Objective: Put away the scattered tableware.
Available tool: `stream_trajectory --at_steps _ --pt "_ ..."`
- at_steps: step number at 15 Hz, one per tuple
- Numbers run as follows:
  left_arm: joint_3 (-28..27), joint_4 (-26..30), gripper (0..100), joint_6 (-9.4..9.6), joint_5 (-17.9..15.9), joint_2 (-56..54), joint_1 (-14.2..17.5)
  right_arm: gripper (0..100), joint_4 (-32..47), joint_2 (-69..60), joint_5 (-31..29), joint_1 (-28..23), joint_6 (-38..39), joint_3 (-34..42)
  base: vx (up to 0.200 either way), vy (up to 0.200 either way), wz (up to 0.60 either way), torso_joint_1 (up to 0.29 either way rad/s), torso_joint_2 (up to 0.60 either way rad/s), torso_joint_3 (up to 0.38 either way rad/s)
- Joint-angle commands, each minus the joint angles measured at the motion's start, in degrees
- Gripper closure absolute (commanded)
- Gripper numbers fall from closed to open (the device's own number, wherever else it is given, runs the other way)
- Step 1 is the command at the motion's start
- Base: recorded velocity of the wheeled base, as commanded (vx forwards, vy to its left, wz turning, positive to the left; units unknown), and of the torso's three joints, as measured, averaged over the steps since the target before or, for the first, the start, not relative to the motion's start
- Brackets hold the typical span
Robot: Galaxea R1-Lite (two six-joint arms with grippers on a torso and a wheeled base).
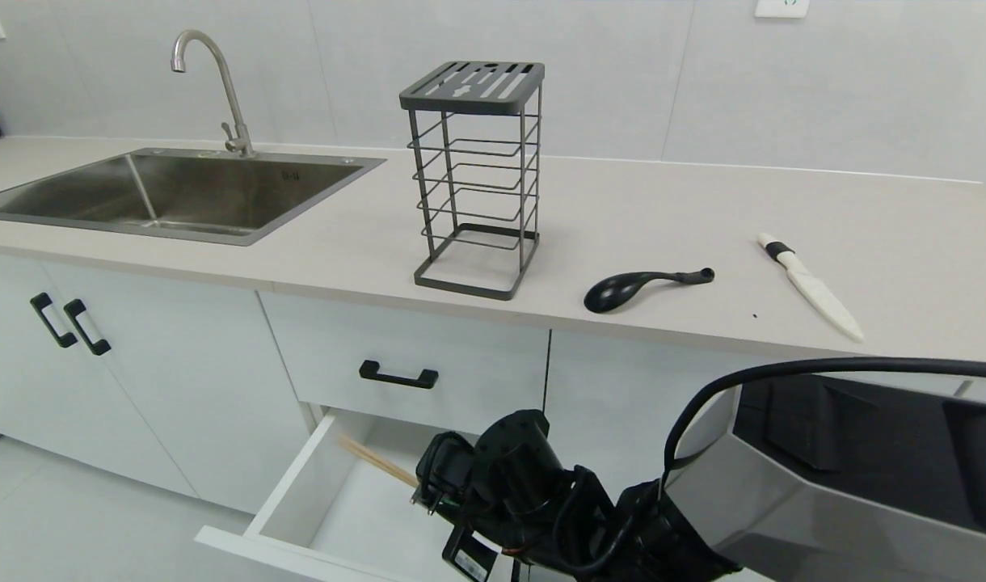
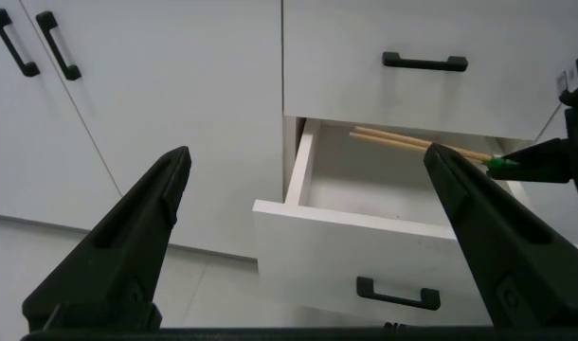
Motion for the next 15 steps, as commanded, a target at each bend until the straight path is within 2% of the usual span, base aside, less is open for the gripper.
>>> stream_trajectory --at_steps 1,11,15 --pt "0.0 0.0 0 0.00 0.0 0.1 0.0 100 0.2 1.6 -0.1 -0.7 -0.1 -2.1 0.000 0.000 0.00 0.000 0.00 0.000" --pt "0.0 0.0 0 0.00 0.0 0.1 0.0 100 0.2 8.8 1.7 -2.7 0.0 -11.4 0.000 0.000 0.00 0.000 0.00 0.000" --pt "0.0 0.0 0 0.00 0.0 0.1 0.0 100 -1.4 12.3 3.0 -3.6 -0.1 -12.4 0.000 0.000 0.00 0.000 0.00 0.000"
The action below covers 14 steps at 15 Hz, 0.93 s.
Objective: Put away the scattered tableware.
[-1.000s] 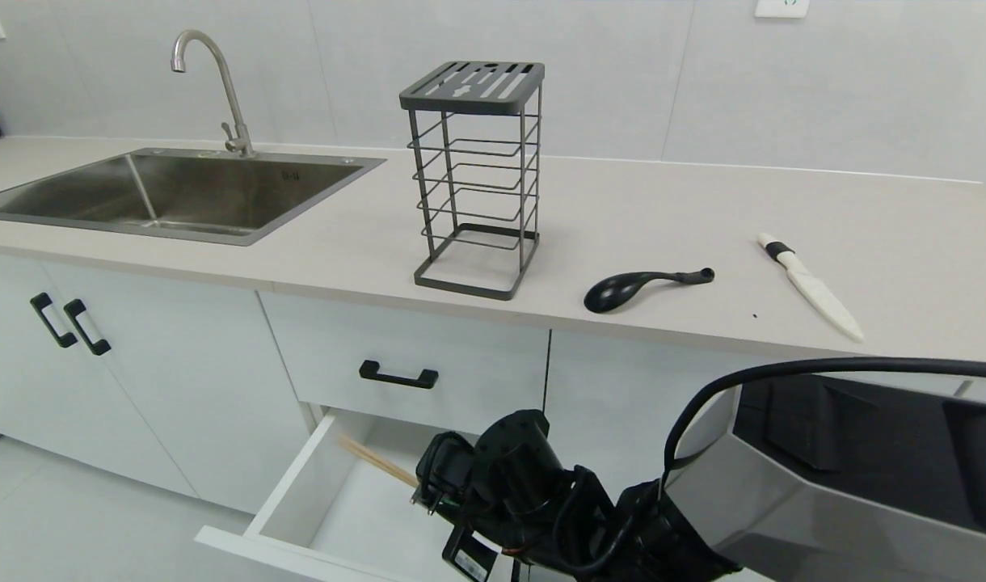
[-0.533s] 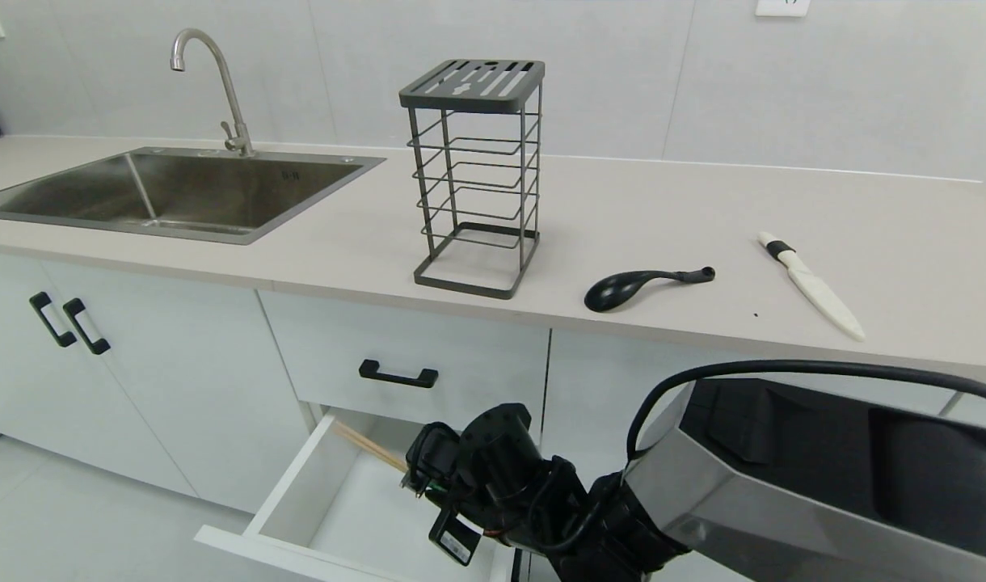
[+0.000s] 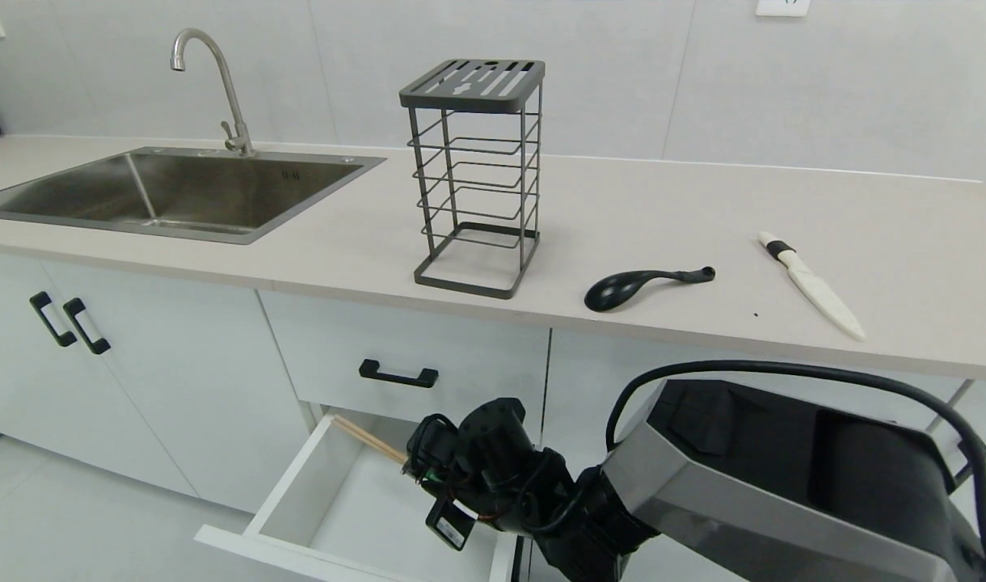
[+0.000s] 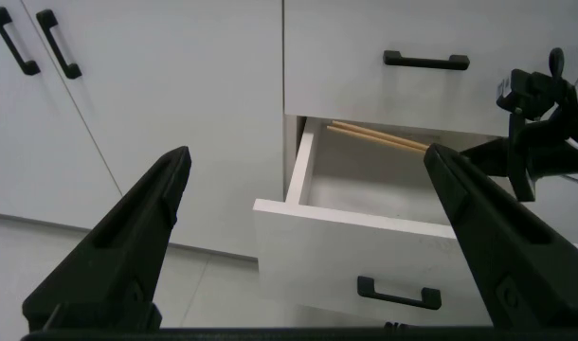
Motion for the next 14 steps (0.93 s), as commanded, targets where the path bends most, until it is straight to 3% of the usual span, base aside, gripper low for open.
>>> stream_trajectory --at_steps 1,6,9,14 --pt "0.0 -0.1 0 0.00 0.0 0.1 0.0 100 -0.1 2.6 0.7 -0.3 -0.1 -1.2 0.000 0.000 0.00 0.000 0.00 0.000" --pt "0.0 -0.1 0 0.00 0.0 0.1 0.0 100 2.4 2.6 1.0 -0.3 -0.4 -0.1 0.000 0.000 0.00 0.000 0.00 0.000" --pt "0.0 0.0 0 0.00 0.0 0.1 0.0 100 5.6 1.6 1.4 -0.4 -8.1 -0.8 0.000 0.000 0.00 0.000 0.00 0.000" --pt "0.0 0.0 0 0.00 0.0 0.1 0.0 100 7.6 1.6 1.3 -0.3 -8.8 -2.6 0.000 0.000 0.00 0.000 0.00 0.000"
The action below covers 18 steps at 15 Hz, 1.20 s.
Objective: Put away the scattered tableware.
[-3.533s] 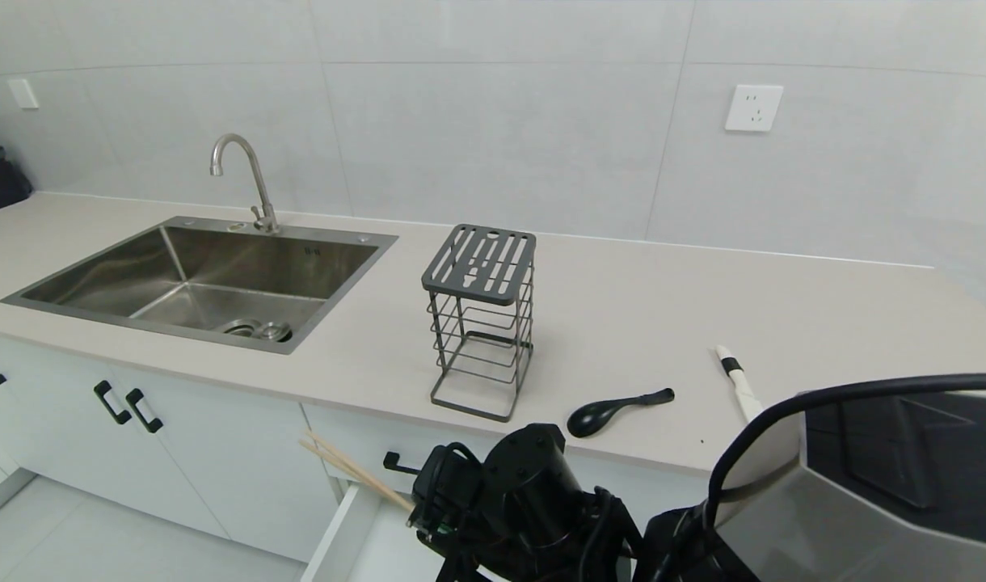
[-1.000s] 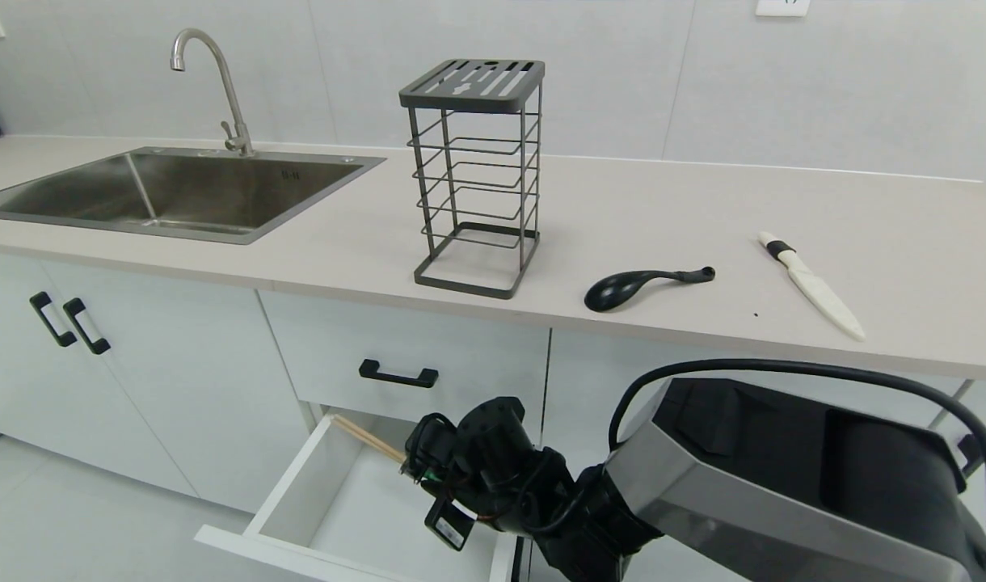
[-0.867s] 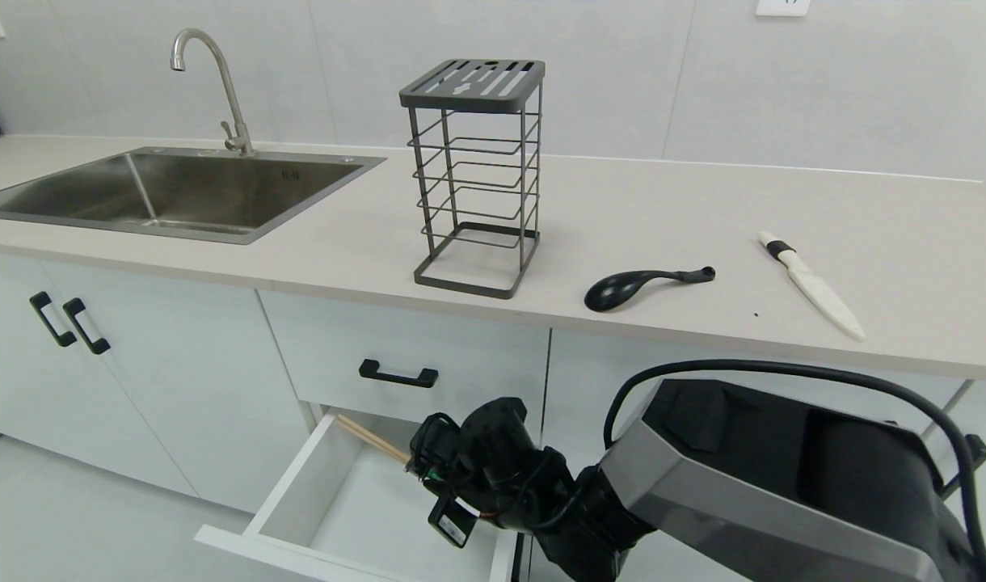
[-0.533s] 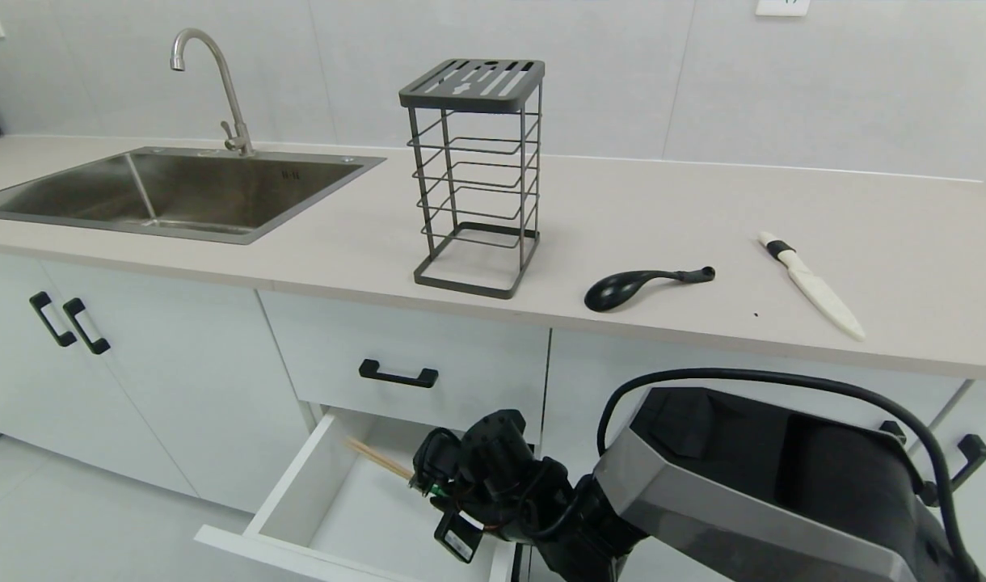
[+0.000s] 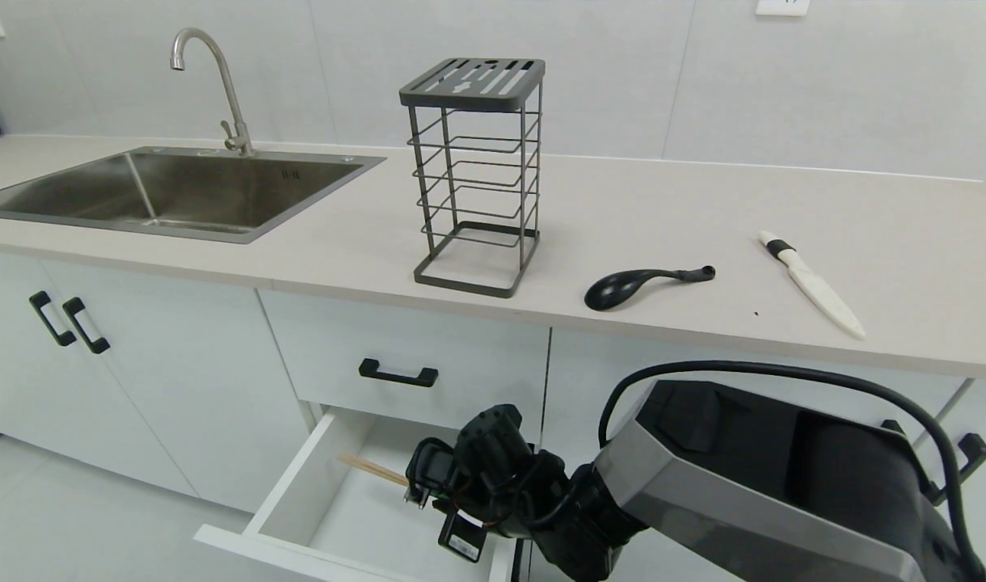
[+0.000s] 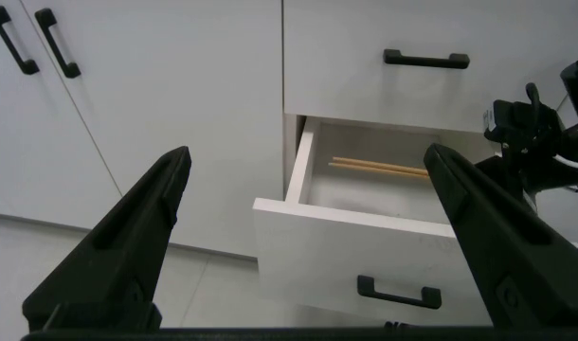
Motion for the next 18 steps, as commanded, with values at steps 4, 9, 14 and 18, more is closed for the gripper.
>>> stream_trajectory --at_steps 4,9,14,18 --pt "0.0 0.0 0 0.00 0.0 0.1 0.0 100 0.6 0.2 0.0 0.0 0.1 -3.6 0.000 0.000 0.00 -0.191 0.27 0.095" --pt "0.0 0.0 0 0.00 0.0 0.1 0.0 100 11.9 0.8 -0.3 -0.4 -0.1 -12.1 0.000 0.000 0.00 -0.060 0.13 0.055" --pt "0.0 0.0 0 0.00 0.0 0.1 0.0 100 12.5 3.2 0.4 -0.5 0.8 -12.9 0.000 0.000 0.00 0.000 0.00 0.000" --pt "0.0 0.0 0 0.00 0.0 0.1 0.0 100 12.4 3.3 2.5 -0.6 1.2 -12.8 0.000 0.000 0.00 0.001 0.01 0.005"
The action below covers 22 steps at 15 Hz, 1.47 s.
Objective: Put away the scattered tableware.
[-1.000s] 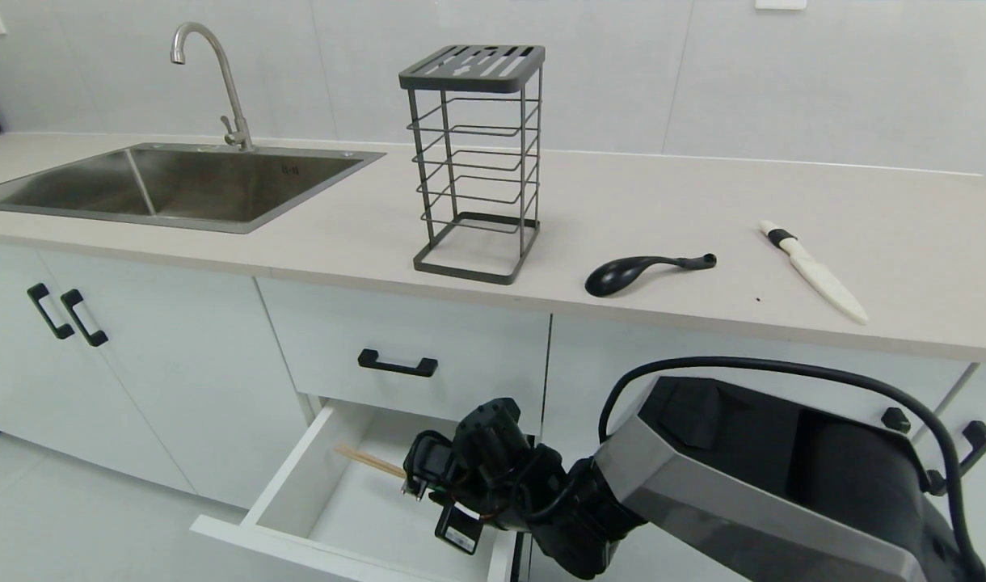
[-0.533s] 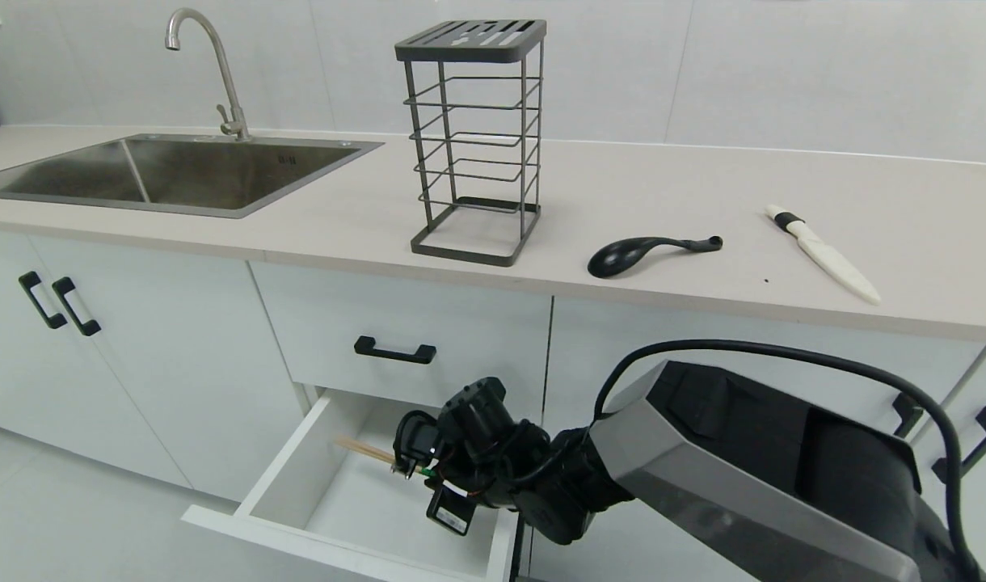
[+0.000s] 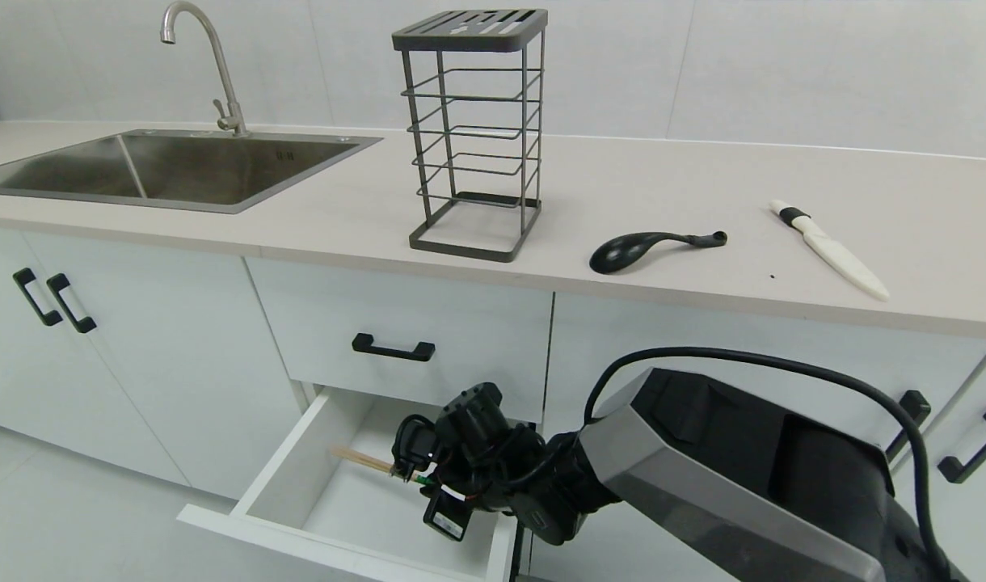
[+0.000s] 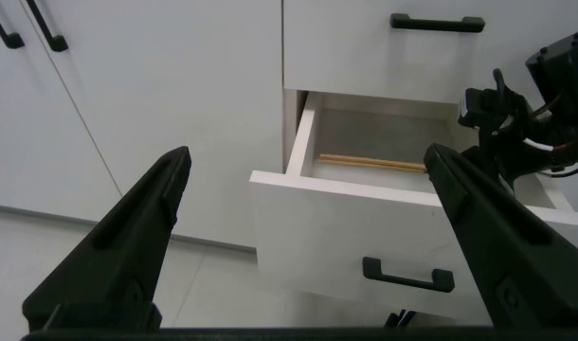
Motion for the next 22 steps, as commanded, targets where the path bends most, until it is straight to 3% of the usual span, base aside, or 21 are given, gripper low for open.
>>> stream_trajectory --at_steps 1,2,6,13,14,19,22 --pt "0.0 0.0 0 0.00 0.0 0.1 0.0 100 0.1 0.2 0.3 0.0 0.0 0.2 0.000 0.000 0.00 0.000 0.00 0.000" --pt "0.0 0.0 0 0.00 0.0 0.1 0.0 0 0.1 0.2 1.0 0.0 -0.2 0.1 0.000 0.000 0.00 0.000 0.00 0.000" --pt "0.0 0.0 0 0.00 0.0 0.1 0.0 0 -1.5 -0.4 1.9 0.7 -0.6 0.8 0.000 0.000 0.00 0.000 0.00 0.000" --pt "0.0 0.0 0 0.00 0.0 0.1 0.0 0 -4.3 -14.4 3.1 3.7 -0.9 6.9 0.000 0.000 0.00 0.000 0.00 0.000" --pt "0.0 0.0 0 0.00 0.0 0.1 0.0 0 -7.9 -20.8 3.1 5.1 -0.1 12.1 0.000 0.000 0.00 0.000 0.00 0.000" --pt "0.0 0.0 0 0.00 0.0 0.1 0.0 0 -11.0 -31.2 0.8 6.8 -0.9 28.4 0.000 0.000 0.00 0.000 0.00 0.000" --pt "0.0 -0.1 0 0.00 0.0 0.1 0.0 0 -22.1 -33.0 0.8 6.8 -0.1 38.0 0.000 0.000 0.00 0.000 0.00 0.000"
